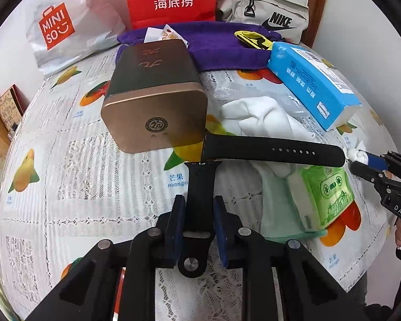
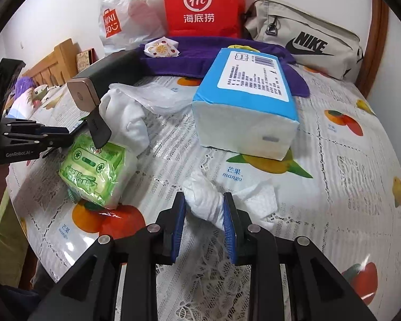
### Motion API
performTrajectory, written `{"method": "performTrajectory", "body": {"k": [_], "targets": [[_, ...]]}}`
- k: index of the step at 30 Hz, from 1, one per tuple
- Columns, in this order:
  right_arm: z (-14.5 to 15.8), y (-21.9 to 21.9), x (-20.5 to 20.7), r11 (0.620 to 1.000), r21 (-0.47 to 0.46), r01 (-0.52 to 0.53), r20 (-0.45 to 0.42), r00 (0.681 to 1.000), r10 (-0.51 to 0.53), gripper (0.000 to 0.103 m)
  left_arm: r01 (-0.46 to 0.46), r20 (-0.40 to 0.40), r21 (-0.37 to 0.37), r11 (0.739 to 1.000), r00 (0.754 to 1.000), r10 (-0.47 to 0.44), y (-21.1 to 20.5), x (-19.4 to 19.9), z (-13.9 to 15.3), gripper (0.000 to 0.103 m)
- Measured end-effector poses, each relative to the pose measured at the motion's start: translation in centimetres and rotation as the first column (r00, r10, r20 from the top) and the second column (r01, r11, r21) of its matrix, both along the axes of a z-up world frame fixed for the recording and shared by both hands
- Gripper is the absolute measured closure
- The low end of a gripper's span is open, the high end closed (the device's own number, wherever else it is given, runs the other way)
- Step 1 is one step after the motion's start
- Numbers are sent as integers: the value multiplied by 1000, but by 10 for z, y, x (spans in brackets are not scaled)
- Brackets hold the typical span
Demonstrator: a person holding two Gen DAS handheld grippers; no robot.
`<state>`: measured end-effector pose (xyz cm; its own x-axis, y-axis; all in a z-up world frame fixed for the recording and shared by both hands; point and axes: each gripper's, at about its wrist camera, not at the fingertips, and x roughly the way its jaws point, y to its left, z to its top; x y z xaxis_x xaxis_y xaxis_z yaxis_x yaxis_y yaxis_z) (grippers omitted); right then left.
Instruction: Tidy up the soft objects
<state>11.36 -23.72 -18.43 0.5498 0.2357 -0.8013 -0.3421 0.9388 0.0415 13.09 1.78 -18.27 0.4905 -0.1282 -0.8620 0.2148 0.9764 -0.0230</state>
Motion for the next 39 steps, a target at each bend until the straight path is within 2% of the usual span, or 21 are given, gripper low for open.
{"method": "performTrajectory", "body": {"k": [1, 2, 5, 8, 9, 10, 16, 21, 31, 39], "targets": [[0, 0, 0, 1000, 0, -2, 1, 1000, 2, 75, 6, -4, -20, 1000, 1000, -6, -1, 1, 0, 69], [0, 0, 1, 1000, -1, -1, 2, 1000, 1, 75, 8, -4, -30, 1000, 1000, -8, -3, 3, -1, 65], [-1, -1, 5, 1000, 16, 12, 1, 1000, -12, 75, 10, 28, 34, 999, 1000, -11, -13, 3, -3, 64], [-2, 0, 7, 1000, 15, 18, 13, 1000, -18, 75, 8, 39, 31, 999, 999, -9, -12, 1, -3, 70], [-2, 0, 7, 1000, 17, 23, 18, 1000, -24, 75, 6, 43, 31, 1000, 999, -7, -10, -1, -3, 79], [-2, 0, 7, 999, 19, 30, 20, 999, -30, 75, 1, 40, 18, 1000, 999, -2, -6, -3, -2, 83], [1, -1, 6, 998, 40, 40, 1, 999, -40, 78, -4, 41, 15, 1000, 999, 4, -7, -11, -1, 83], [20, -6, -2, 995, 84, 46, 8, 999, -47, 79, -36, 38, -38, 999, 999, 37, 1, -16, 9, 83], [58, -10, -4, 992, 116, 39, 50, 998, -45, 79, -87, 109, -75, 993, 990, 95, 20, -19, 51, 83], [83, -12, 9, 989, 139, 45, 78, 995, -56, 79, -94, 147, -86, 992, 983, 106, 23, -5, 81, 83]]}}
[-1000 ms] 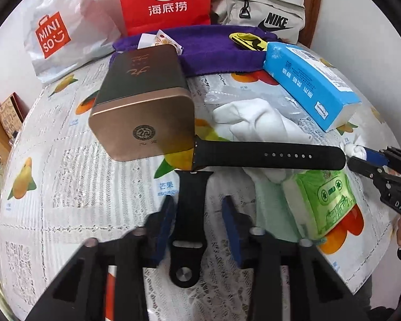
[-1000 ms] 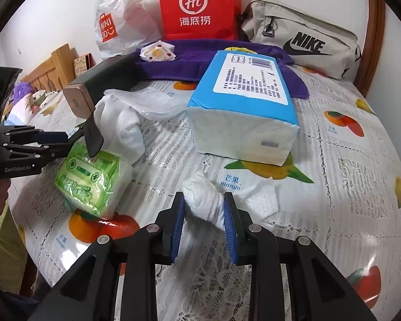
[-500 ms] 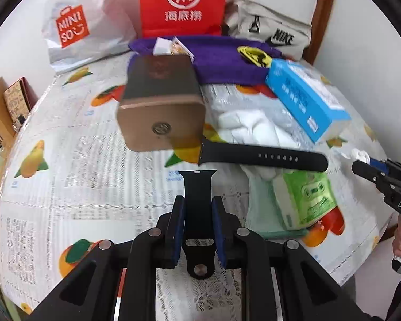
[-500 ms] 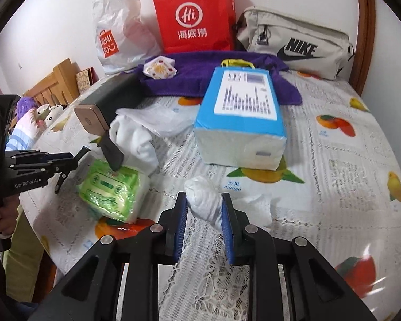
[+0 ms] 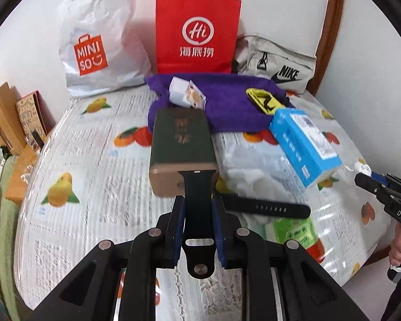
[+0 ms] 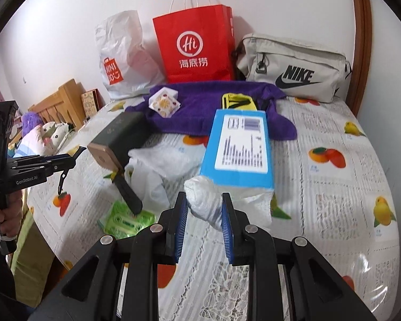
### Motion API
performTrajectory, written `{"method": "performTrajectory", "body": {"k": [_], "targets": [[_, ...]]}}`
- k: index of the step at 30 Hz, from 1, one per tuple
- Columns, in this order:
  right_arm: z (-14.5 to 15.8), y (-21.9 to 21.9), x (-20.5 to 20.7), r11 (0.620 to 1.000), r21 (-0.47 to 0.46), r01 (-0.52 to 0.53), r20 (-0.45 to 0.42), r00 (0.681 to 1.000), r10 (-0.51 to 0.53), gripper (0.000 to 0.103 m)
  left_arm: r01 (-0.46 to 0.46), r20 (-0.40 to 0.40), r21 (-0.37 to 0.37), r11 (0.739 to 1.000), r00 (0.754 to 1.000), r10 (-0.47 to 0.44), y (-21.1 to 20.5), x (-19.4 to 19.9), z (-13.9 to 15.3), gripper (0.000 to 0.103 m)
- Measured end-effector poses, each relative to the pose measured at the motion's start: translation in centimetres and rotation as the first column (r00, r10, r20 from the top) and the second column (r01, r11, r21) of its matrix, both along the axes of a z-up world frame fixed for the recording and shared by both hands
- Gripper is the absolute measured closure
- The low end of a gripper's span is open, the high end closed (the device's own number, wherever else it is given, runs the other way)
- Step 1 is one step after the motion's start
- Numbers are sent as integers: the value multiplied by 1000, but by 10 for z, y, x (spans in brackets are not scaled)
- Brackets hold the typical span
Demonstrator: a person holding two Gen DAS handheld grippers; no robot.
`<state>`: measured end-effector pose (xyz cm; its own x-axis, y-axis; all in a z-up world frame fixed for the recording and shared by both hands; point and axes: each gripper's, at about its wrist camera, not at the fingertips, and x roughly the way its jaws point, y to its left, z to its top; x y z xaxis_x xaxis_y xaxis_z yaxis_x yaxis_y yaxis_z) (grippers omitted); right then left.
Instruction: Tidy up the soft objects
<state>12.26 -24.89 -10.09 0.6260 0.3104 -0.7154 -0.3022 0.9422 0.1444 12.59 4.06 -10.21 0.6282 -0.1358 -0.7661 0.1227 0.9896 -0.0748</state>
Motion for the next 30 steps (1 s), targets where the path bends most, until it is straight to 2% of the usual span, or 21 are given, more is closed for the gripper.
{"method": "performTrajectory", "body": {"k": [12, 30], "targets": [[26, 1, 41, 999, 38, -13, 38, 999, 12, 79, 3, 33, -2, 1000, 999, -3, -7, 48, 24, 83], [32, 10, 132, 999, 30, -39, 57, 998, 37, 79, 16, 26, -26, 1000, 1000, -15, -10, 140, 24, 83]]}}
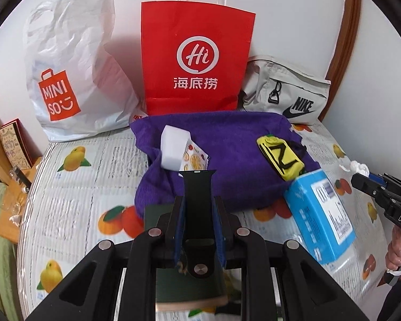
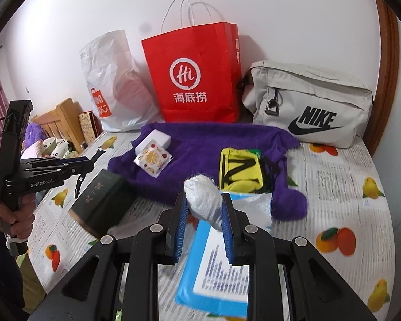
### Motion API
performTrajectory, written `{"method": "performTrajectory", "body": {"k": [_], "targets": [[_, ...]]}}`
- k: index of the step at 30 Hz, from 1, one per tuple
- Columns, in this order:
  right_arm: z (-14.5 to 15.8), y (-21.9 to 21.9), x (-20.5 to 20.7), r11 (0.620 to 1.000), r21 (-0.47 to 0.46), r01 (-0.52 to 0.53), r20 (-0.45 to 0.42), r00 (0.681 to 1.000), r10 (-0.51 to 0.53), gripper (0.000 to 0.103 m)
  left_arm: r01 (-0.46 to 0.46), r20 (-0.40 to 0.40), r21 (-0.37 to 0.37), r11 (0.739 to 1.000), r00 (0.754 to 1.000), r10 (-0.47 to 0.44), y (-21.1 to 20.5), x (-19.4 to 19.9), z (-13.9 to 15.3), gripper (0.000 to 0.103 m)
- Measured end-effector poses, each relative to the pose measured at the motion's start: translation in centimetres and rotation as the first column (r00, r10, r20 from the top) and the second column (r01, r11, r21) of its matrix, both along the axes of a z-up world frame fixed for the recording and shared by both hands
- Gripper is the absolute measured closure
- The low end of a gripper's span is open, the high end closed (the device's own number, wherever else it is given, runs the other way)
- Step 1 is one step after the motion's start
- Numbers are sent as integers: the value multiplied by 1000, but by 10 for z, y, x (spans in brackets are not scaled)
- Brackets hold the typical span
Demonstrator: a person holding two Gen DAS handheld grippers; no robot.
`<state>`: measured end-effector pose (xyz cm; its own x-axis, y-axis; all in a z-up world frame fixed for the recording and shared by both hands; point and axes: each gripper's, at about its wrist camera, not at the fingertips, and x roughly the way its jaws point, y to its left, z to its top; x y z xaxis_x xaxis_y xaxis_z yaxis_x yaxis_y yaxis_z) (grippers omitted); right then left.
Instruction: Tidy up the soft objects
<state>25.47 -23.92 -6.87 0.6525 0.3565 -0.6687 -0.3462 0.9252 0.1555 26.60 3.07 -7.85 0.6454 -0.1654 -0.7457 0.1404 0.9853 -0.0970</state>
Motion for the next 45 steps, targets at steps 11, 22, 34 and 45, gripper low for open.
{"method": "performTrajectory", "body": {"k": [11, 22, 34, 45], "targets": [[-10, -4, 60, 1000, -23, -7, 11, 1000, 7, 79, -42, 5, -61, 997, 999, 43, 15, 40, -4, 83], [-32, -4, 114, 998, -54, -30, -34, 999, 28, 78, -80, -34, -63, 995, 996, 78, 24, 80, -17, 83], [-58, 7, 148, 994, -90, -66, -98, 994, 57, 78, -88, -101, -74, 993, 992, 81, 20, 112, -41, 83], [-73, 11, 163, 991, -94, -92, -162, 984, 76, 73, -76, -126, -49, 996, 990, 69, 12, 119, -51, 83]]}}
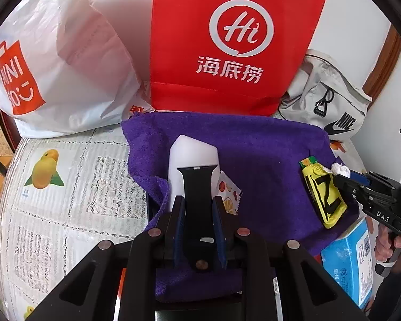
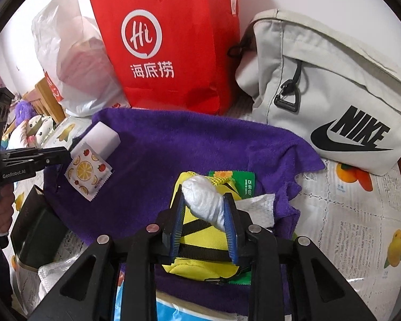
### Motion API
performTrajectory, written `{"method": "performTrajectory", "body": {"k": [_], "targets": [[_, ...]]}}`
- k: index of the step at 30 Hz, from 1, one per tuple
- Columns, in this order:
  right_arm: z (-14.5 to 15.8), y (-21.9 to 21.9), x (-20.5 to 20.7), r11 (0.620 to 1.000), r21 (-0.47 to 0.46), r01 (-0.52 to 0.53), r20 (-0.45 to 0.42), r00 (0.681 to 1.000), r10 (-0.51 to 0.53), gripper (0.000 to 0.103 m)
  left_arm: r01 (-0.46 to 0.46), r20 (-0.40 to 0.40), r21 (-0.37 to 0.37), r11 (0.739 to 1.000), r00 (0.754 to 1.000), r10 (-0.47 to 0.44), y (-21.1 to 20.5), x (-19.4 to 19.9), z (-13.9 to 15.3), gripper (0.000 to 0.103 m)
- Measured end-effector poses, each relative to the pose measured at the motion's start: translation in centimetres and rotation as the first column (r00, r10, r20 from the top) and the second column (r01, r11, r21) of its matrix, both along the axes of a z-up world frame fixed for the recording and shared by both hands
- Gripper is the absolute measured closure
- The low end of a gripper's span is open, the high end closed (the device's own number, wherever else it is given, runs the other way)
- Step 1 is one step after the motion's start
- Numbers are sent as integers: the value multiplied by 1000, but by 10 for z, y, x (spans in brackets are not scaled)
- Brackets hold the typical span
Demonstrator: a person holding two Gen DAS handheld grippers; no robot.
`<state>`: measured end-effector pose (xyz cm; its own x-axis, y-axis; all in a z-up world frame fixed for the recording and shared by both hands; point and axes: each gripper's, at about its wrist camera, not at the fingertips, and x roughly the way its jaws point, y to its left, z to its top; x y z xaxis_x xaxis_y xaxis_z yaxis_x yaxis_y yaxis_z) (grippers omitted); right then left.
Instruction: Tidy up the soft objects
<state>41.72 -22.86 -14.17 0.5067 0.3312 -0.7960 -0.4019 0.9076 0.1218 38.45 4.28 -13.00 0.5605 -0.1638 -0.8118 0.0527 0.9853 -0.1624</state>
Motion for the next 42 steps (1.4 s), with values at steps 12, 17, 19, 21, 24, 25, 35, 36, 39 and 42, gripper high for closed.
{"method": "performTrajectory", "body": {"k": [12, 17, 19, 21, 24, 25, 35, 36, 39, 42], "targets": [[22, -5, -20, 999, 24, 37, 64, 997, -38, 35, -8, 15, 19, 1000, 1000, 8, 4, -18, 18, 64], [42, 2, -56, 998, 61, 16, 77, 997, -20, 34, -28, 22, -7, 1000, 999, 28, 18, -44, 25, 63], [46, 10, -75, 998, 67, 7, 73, 997, -12, 34, -39, 18, -8, 999, 999, 39, 23, -55, 25, 63], [48, 18, -96, 994, 112, -9, 51, 999, 3, 34, -45, 12, -11, 999, 999, 45, 27, -68, 25, 63], [47, 33, -123, 985, 165, -46, 24, 999, 43, 32, -55, 13, -28, 998, 998, 55, 36, -87, 26, 62], [43, 42, -135, 985, 161, -58, 19, 998, 56, 28, -63, 9, -33, 998, 998, 63, 40, -95, 26, 61], [2, 106, -174, 984, 70, -163, -55, 984, 167, 27, -90, -4, -80, 993, 996, 90, 68, -142, 16, 59], [-2, 111, -172, 984, 58, -167, -67, 983, 171, 27, -88, -6, -88, 992, 996, 88, 70, -146, 14, 59], [-11, 123, -169, 984, 43, -170, -96, 980, 174, 27, -96, -16, -109, 989, 995, 95, 78, -156, 7, 59], [-20, 135, -163, 981, 38, -189, -126, 973, 192, 30, -108, -27, -124, 986, 994, 105, 85, -161, 2, 59]]}}
